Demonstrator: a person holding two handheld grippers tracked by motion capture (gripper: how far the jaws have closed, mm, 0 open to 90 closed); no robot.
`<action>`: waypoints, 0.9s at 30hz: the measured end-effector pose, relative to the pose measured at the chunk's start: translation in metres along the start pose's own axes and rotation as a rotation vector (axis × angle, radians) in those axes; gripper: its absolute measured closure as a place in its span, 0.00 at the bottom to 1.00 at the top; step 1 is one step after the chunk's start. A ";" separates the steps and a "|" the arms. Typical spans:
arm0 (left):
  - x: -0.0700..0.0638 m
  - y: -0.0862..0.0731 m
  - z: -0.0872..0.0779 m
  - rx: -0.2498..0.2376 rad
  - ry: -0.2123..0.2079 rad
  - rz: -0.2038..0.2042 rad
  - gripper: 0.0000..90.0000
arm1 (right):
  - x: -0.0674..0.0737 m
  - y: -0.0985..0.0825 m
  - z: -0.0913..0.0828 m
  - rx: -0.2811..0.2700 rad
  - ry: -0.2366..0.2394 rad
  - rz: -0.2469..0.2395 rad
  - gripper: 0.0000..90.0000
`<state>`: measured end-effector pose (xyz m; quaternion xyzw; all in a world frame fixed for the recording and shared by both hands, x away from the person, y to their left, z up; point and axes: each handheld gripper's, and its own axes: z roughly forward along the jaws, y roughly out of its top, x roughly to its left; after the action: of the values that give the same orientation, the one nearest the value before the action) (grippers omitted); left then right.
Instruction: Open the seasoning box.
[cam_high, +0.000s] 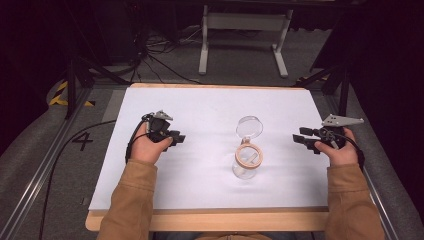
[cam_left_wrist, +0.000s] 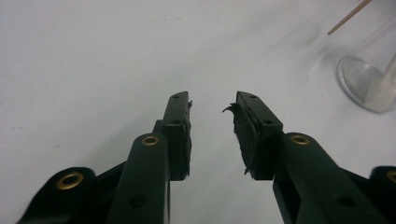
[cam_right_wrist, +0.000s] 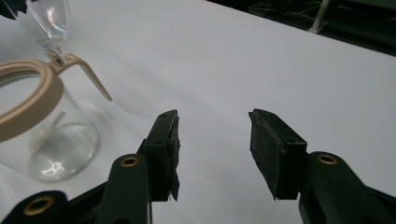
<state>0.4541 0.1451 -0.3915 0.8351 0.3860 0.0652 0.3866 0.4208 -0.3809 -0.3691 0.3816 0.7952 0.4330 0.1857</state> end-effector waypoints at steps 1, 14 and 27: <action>0.001 -0.001 0.002 -0.003 -0.004 -0.002 0.73 | 0.000 0.000 0.000 0.000 0.000 0.000 0.58; 0.007 -0.008 0.016 0.090 -0.022 -0.029 0.70 | -0.016 -0.024 0.023 0.114 -0.031 0.031 0.51; 0.007 -0.008 0.017 0.097 -0.041 -0.030 0.67 | -0.008 -0.031 0.041 0.280 -0.060 -0.001 0.47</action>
<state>0.4608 0.1429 -0.4101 0.8482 0.3930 0.0237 0.3544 0.4380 -0.3747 -0.4177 0.4162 0.8422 0.3060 0.1545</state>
